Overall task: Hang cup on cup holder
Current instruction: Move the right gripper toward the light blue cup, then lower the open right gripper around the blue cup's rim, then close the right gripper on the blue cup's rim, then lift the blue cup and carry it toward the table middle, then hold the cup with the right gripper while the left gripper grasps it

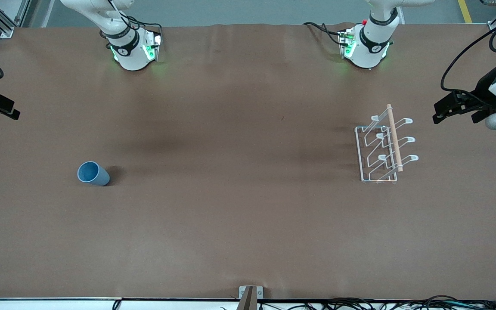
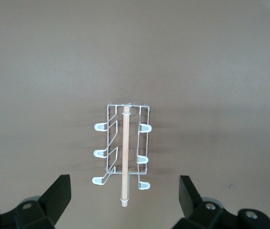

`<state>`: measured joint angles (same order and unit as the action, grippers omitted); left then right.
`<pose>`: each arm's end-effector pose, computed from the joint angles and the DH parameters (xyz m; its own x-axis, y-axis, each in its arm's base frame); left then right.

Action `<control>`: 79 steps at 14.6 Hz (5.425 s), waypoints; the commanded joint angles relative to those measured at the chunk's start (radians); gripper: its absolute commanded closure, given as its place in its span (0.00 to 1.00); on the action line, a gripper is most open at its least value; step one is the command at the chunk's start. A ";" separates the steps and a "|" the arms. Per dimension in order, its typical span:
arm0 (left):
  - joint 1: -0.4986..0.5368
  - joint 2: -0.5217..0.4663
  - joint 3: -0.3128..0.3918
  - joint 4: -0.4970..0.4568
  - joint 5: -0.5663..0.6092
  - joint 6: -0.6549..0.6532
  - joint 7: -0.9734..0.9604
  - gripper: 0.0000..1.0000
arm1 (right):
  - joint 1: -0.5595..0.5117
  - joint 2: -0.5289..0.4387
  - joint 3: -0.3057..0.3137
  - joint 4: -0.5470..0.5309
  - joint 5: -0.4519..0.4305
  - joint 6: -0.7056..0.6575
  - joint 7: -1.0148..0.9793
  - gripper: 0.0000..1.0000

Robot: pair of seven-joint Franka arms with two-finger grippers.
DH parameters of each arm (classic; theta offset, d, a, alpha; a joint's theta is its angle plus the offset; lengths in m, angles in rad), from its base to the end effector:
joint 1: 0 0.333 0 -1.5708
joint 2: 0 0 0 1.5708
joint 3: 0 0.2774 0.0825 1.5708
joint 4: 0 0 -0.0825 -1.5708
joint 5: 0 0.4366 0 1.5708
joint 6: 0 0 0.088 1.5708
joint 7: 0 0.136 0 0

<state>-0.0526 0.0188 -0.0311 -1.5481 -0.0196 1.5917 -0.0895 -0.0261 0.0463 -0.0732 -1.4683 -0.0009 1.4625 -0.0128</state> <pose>0.6130 -0.0539 0.5593 0.9997 0.0062 0.0229 0.0057 -0.9997 0.0223 0.6044 -0.0595 0.5729 0.9949 -0.0865 -0.0520 -0.0864 -0.9963 0.0036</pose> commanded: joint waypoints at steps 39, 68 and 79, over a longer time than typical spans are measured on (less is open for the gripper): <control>0.000 0.020 -0.004 0.013 0.021 0.005 0.039 0.00 | -0.074 0.371 0.012 -0.566 0.007 1.013 -0.208 1.00; -0.007 0.007 -0.015 0.016 0.007 0.001 0.245 0.00 | 0.408 0.262 0.035 -0.383 1.224 0.317 -0.033 1.00; -0.015 0.021 -0.249 0.016 -0.052 -0.004 0.873 0.00 | 0.488 0.329 0.035 -0.382 1.406 0.217 -0.065 1.00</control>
<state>-0.0653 0.0328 -0.2387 -1.5389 -0.0523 1.5925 0.7326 0.4505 0.3841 -0.0315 -1.8430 1.3620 1.6779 -0.0660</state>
